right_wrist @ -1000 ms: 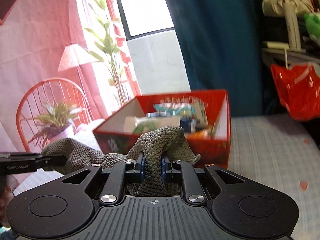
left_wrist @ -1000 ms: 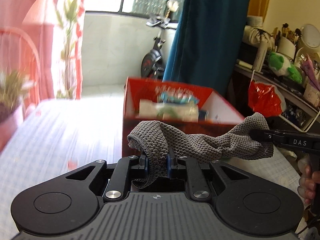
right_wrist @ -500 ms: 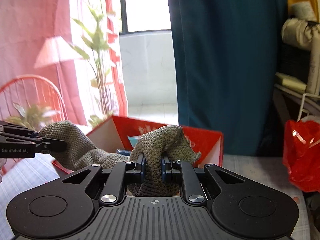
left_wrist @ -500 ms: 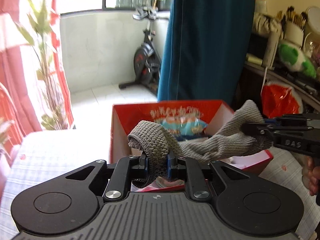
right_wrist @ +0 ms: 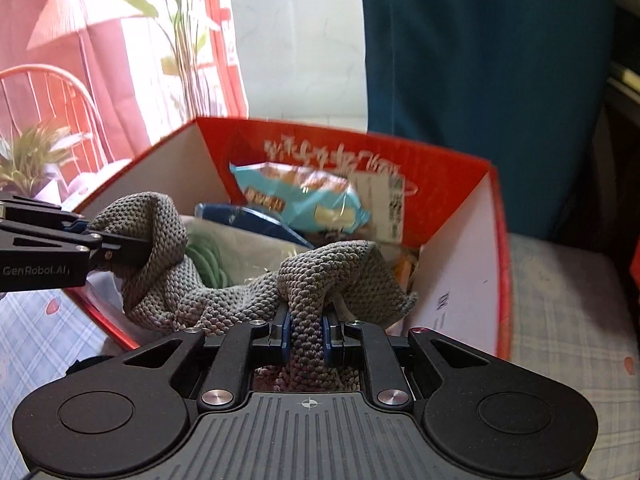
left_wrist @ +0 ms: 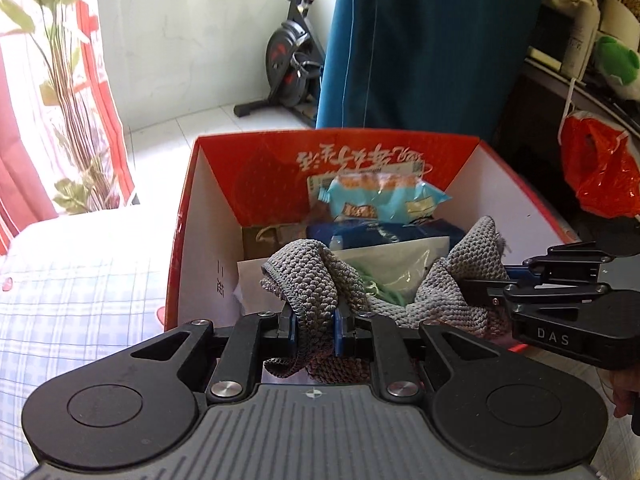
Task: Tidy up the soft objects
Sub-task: 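Carry the grey cloth with both grippers over the red box and lower it, then open both grippers to release the grey cloth into the box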
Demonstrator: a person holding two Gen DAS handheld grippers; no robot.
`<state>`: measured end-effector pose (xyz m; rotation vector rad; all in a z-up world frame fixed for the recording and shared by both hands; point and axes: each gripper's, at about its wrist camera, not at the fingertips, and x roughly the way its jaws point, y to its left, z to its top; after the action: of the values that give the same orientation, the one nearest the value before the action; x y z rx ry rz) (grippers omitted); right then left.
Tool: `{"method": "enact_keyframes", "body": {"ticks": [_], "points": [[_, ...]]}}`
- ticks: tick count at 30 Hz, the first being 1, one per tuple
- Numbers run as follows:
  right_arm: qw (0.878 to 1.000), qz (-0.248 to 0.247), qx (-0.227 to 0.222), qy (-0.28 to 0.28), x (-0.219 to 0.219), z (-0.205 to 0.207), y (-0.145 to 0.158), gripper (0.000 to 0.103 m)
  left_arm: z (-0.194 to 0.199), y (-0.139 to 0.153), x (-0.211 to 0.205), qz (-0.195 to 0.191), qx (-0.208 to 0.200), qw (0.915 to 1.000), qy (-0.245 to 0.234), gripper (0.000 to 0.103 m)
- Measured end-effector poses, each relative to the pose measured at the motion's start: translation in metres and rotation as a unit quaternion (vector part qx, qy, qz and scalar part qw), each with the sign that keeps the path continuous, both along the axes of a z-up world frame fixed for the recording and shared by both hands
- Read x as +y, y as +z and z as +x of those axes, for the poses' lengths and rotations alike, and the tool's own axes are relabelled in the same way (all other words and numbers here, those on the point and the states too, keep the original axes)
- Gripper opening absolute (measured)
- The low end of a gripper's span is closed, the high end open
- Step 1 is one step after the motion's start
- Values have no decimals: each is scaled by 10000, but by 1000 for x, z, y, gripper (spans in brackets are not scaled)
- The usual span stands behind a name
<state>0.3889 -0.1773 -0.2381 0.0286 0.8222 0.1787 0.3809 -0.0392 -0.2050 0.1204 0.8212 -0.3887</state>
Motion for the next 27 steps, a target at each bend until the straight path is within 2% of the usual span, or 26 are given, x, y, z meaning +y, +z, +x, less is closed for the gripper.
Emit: {"method": "enact_keyframes", "body": {"ticks": [7,10,20,24,27], "points": [[9977,349,568,-119,-6,17,-10,14,9,-7,-9,285,113,9991,-276,18],[9965,453,688,-170,-8,20,-13,14,12,-10,-7,258,216,9991,-247,18],[9973,400,545,-289,-6,15,-11,17,5,0,-5,228,121,9995,-164,20],[9981,307,391,-372,-6,6,-2,24,0,8,-1,154,8,9999,-61,32],[9981,293,262,-466,-9,-1,7,38,-8,18,3,51,-107,9999,-27,54]]}}
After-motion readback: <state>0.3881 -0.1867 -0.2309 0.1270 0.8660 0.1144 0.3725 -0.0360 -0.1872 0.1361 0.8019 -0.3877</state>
